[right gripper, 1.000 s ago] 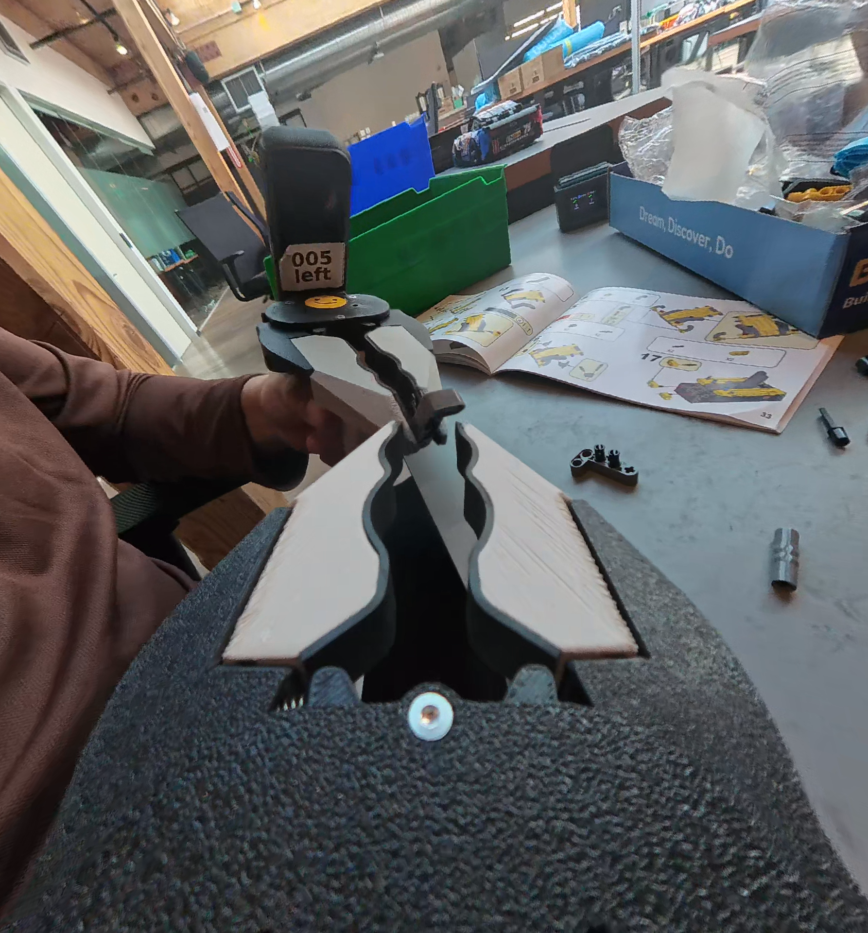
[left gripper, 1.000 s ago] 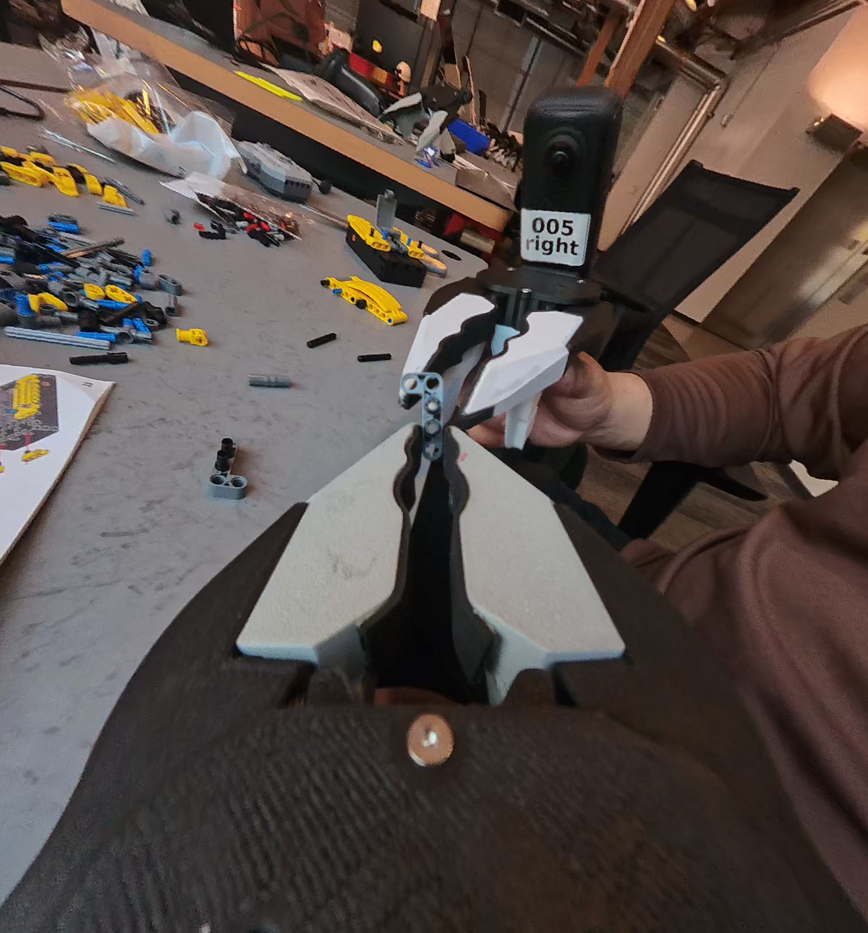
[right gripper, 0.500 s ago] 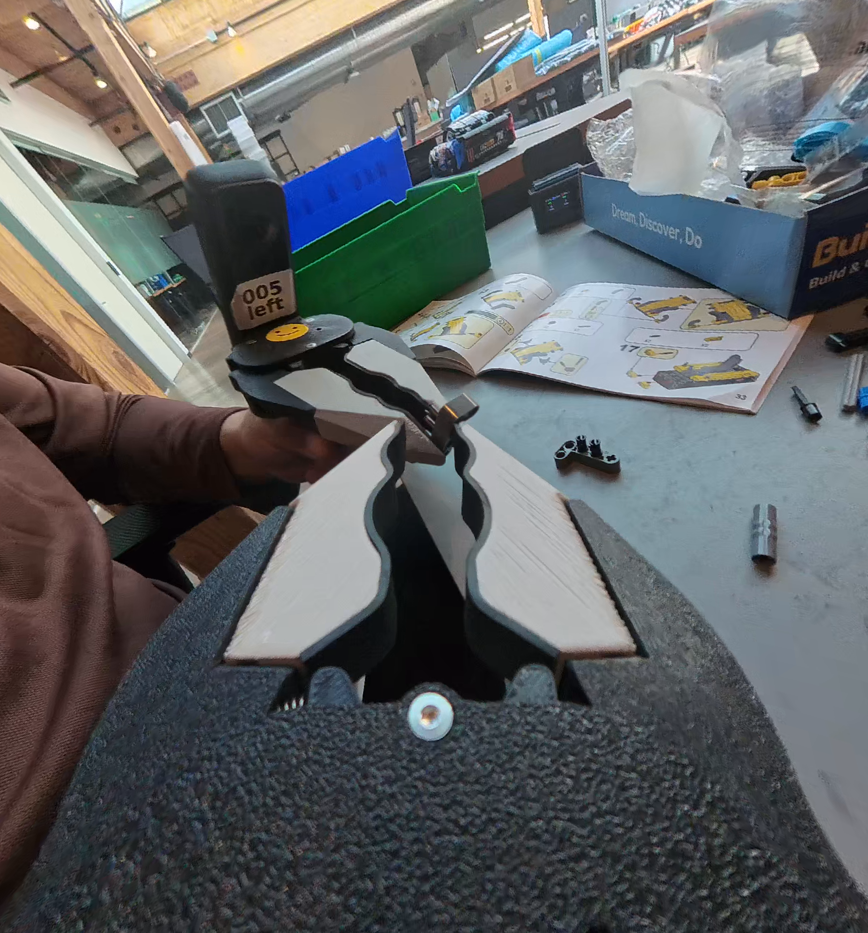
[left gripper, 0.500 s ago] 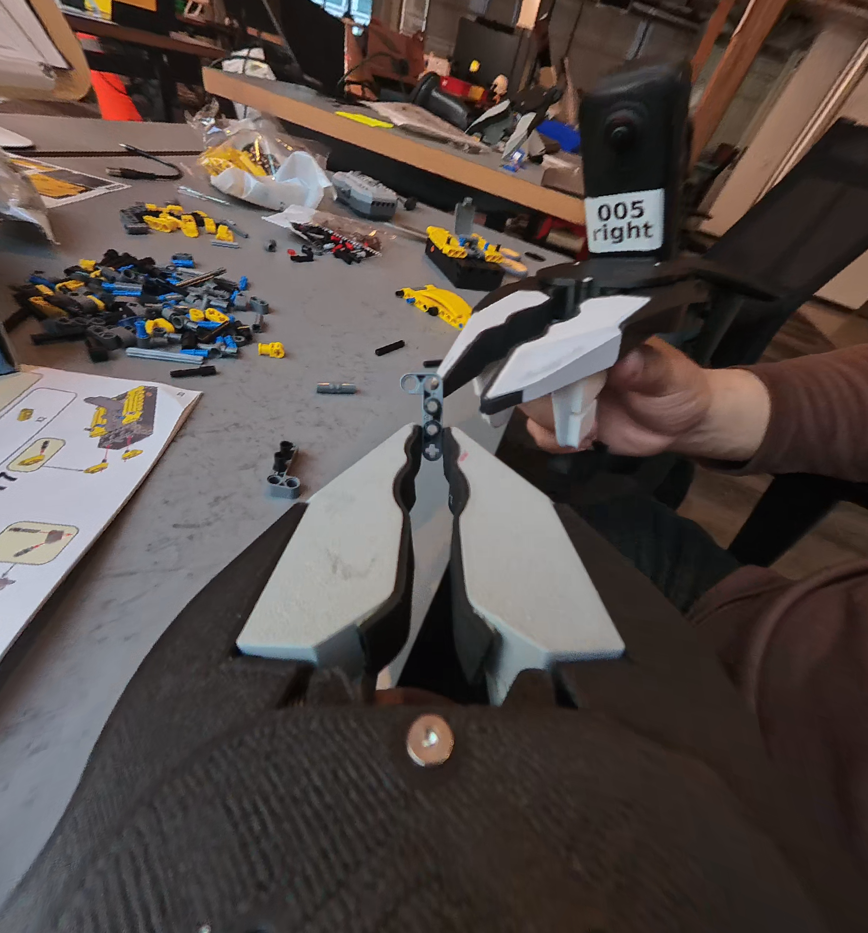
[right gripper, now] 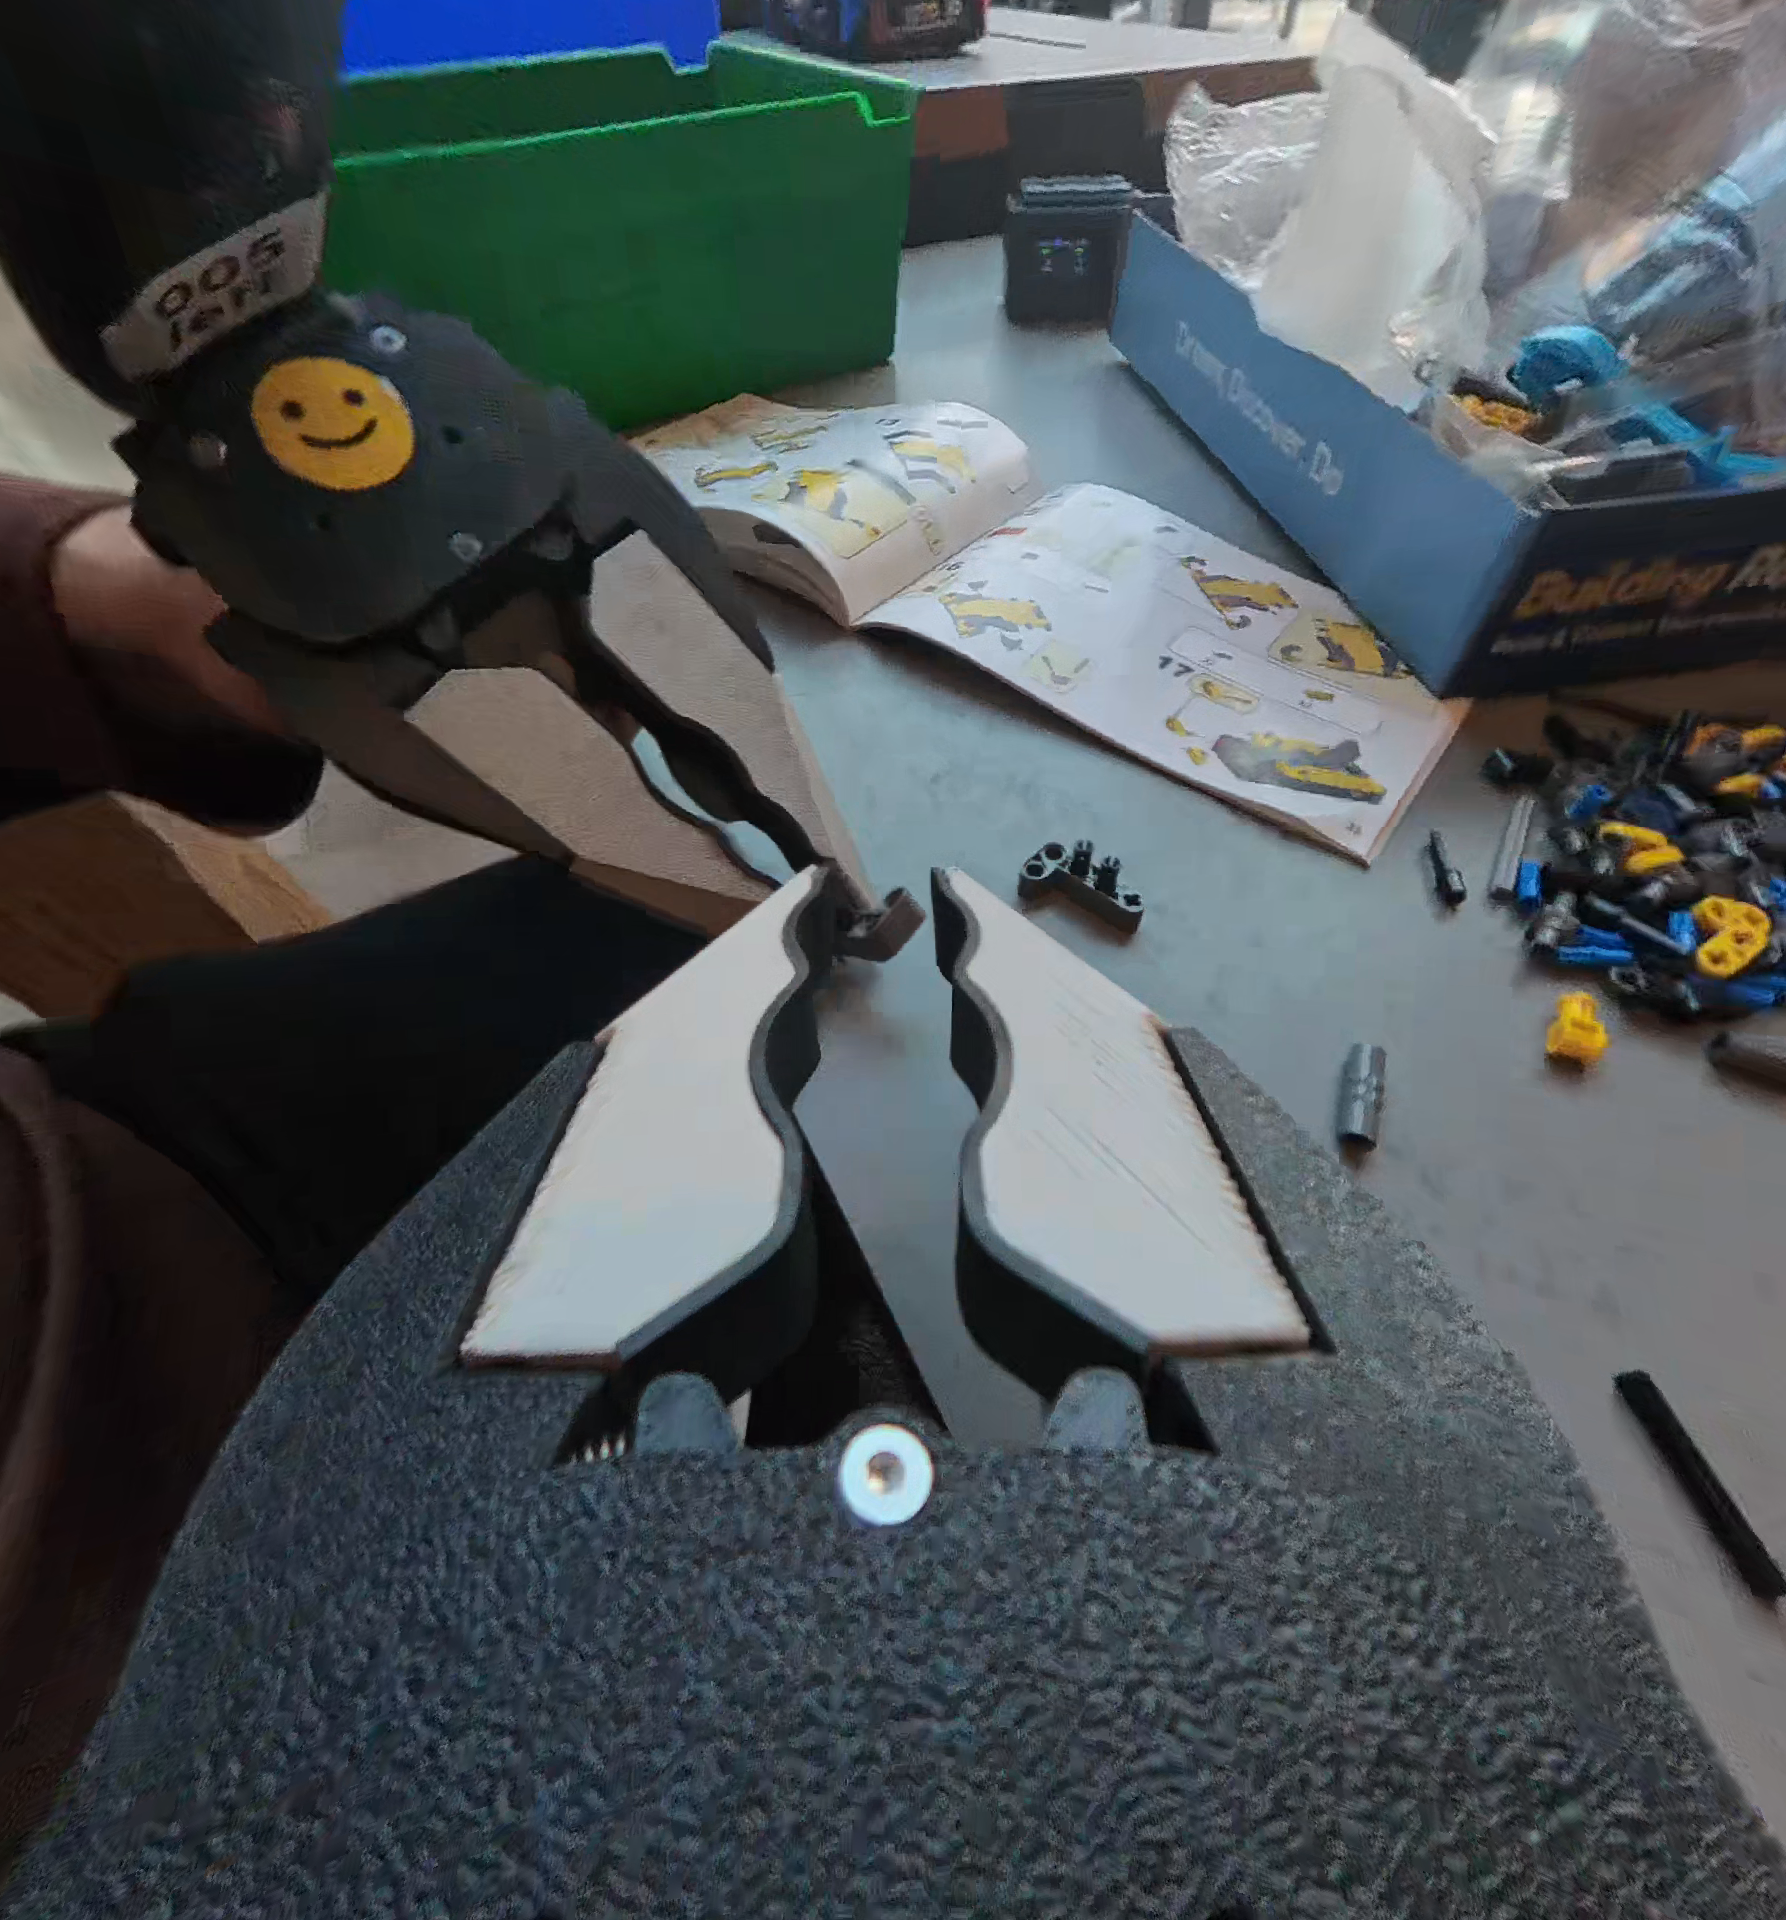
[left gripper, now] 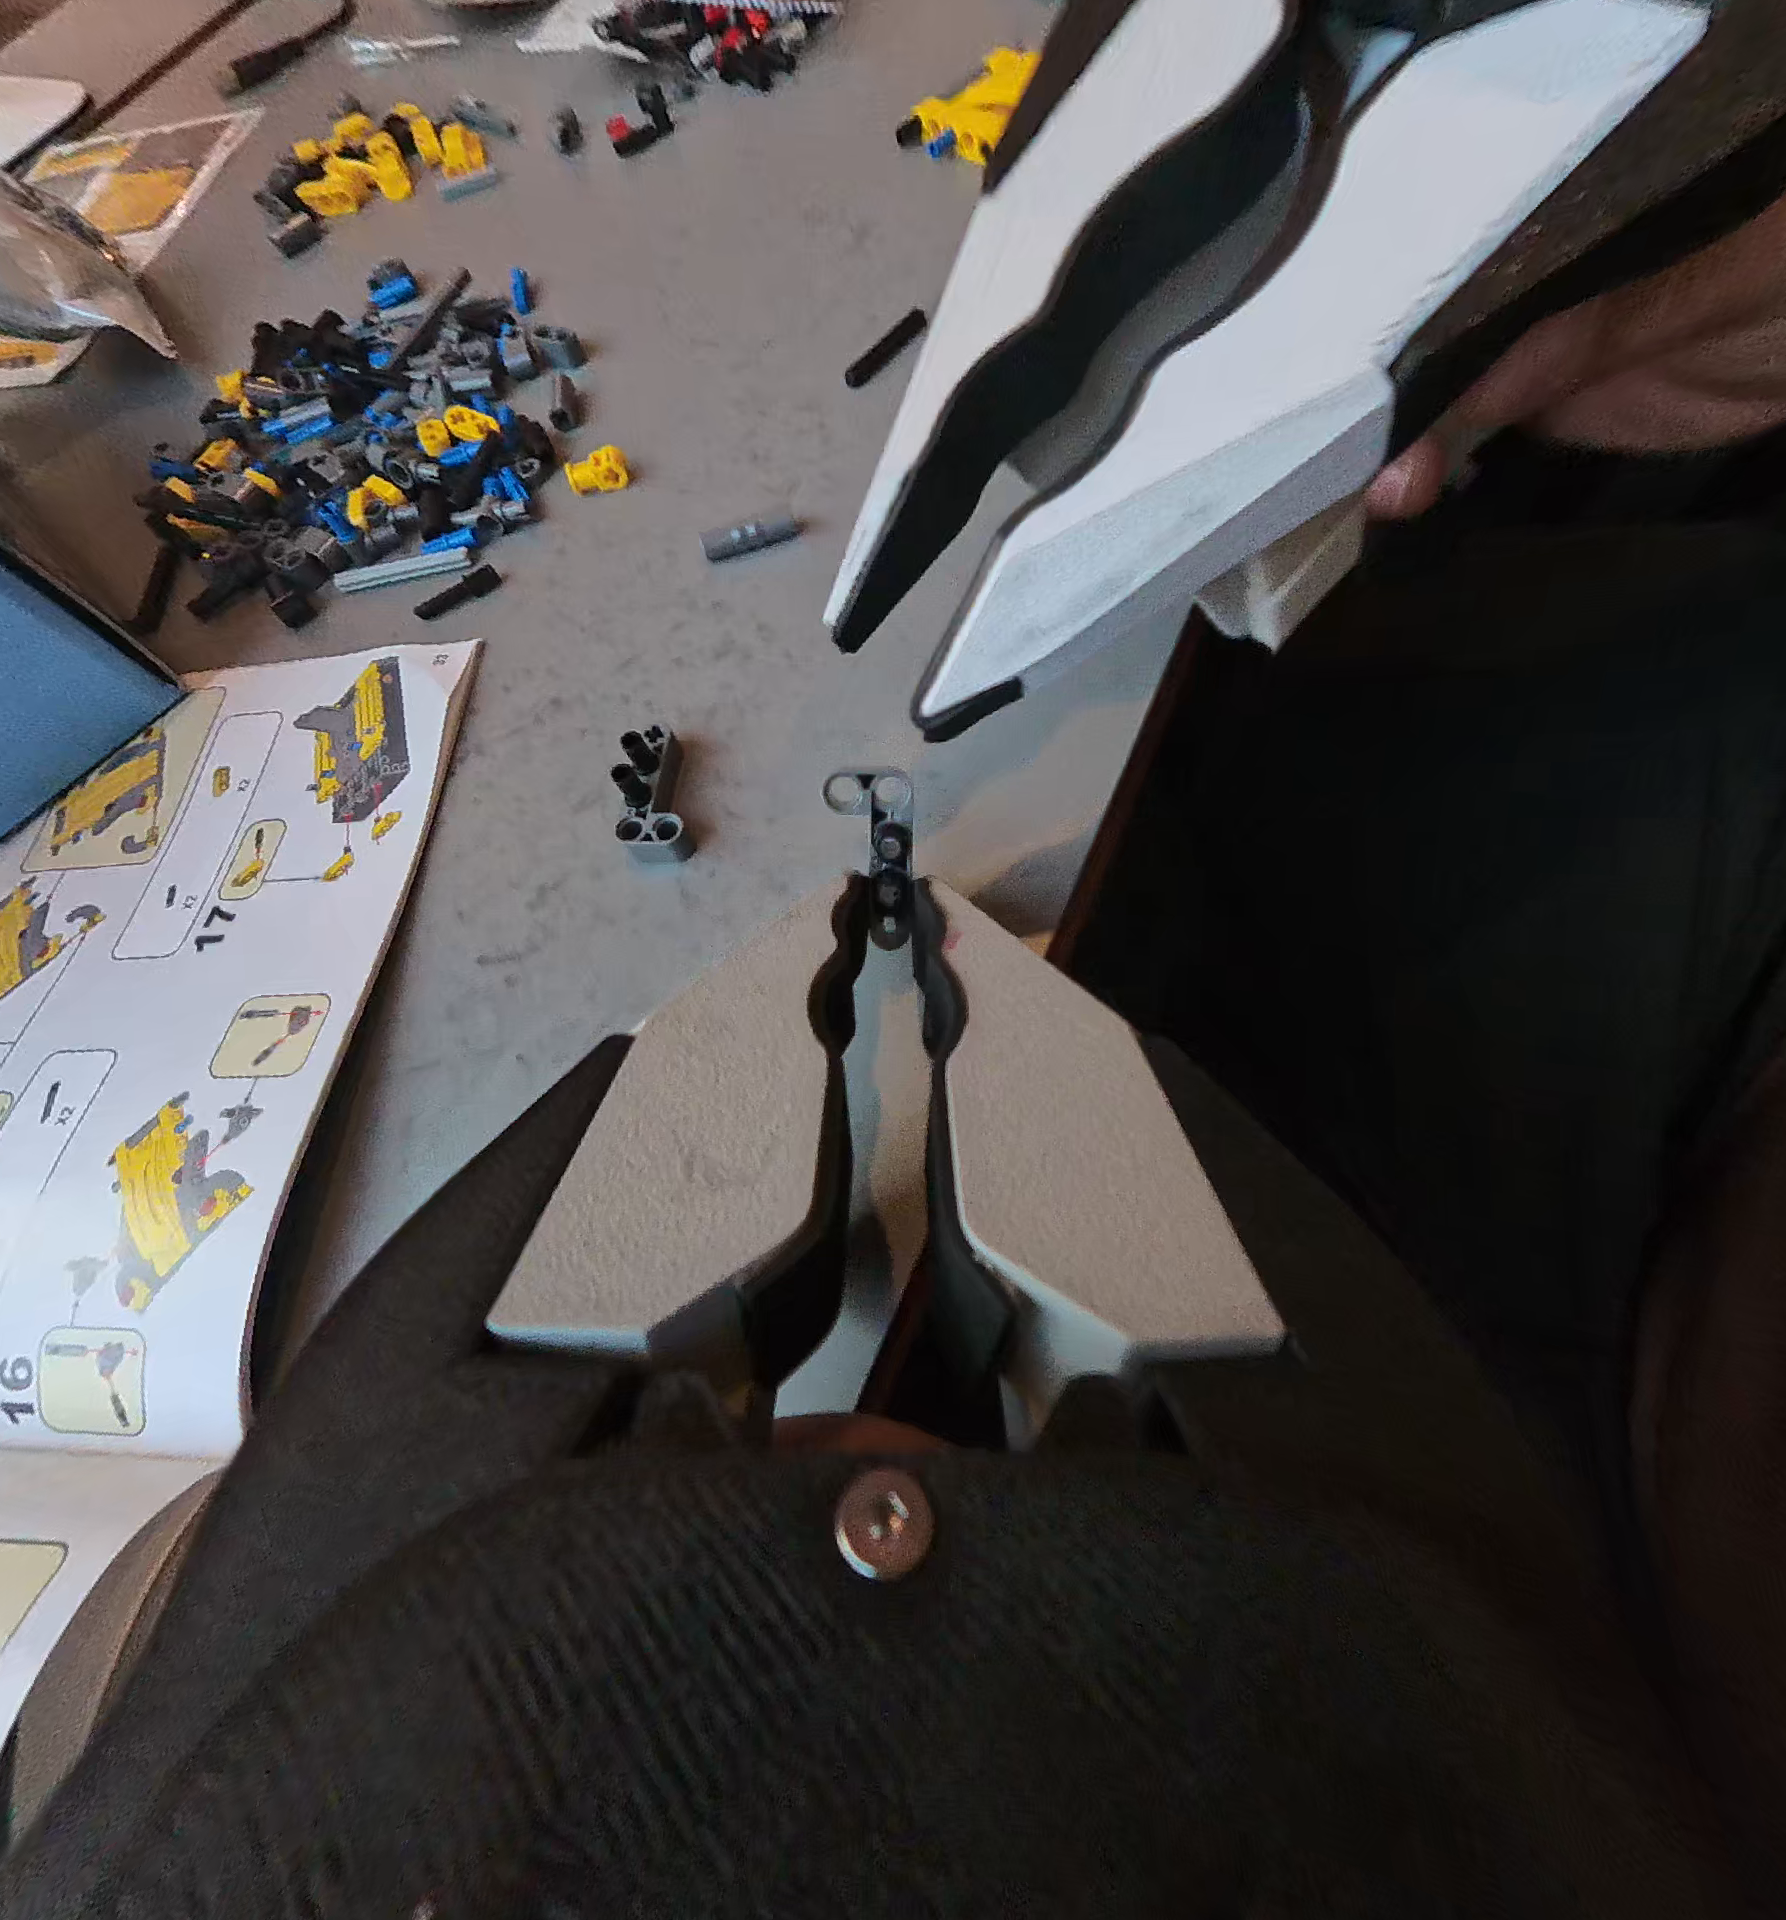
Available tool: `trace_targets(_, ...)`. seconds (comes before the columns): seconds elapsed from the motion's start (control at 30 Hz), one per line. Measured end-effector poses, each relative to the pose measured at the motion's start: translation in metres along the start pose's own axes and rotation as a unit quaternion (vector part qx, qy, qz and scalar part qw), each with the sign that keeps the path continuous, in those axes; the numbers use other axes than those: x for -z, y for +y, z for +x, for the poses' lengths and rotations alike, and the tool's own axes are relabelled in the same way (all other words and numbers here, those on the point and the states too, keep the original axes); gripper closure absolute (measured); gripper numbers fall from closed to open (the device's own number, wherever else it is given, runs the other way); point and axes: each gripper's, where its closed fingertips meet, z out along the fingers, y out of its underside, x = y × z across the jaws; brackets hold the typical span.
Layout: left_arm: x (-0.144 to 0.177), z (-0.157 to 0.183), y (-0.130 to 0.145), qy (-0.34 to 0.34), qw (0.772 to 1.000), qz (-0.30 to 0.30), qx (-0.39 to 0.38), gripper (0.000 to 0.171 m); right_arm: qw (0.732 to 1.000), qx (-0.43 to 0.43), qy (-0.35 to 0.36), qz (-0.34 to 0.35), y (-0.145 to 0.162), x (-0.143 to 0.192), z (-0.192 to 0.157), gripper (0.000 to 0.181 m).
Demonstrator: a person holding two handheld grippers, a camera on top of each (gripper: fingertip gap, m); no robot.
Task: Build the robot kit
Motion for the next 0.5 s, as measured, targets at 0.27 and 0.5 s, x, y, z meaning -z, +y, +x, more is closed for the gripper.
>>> trace_targets(0.27, 0.003, 0.011, 0.006, 0.04, 0.998, -0.023, -0.031, 0.167, 0.988, 0.117, -0.014, -0.099, 0.028, -0.015, -0.016, 0.177)
trace_targets(0.5, 0.004, 0.011, 0.006, 0.06, 0.998, -0.018, -0.015, 0.167, 0.991, 0.07, -0.041, -0.107, 0.034, -0.015, -0.013, 0.178)
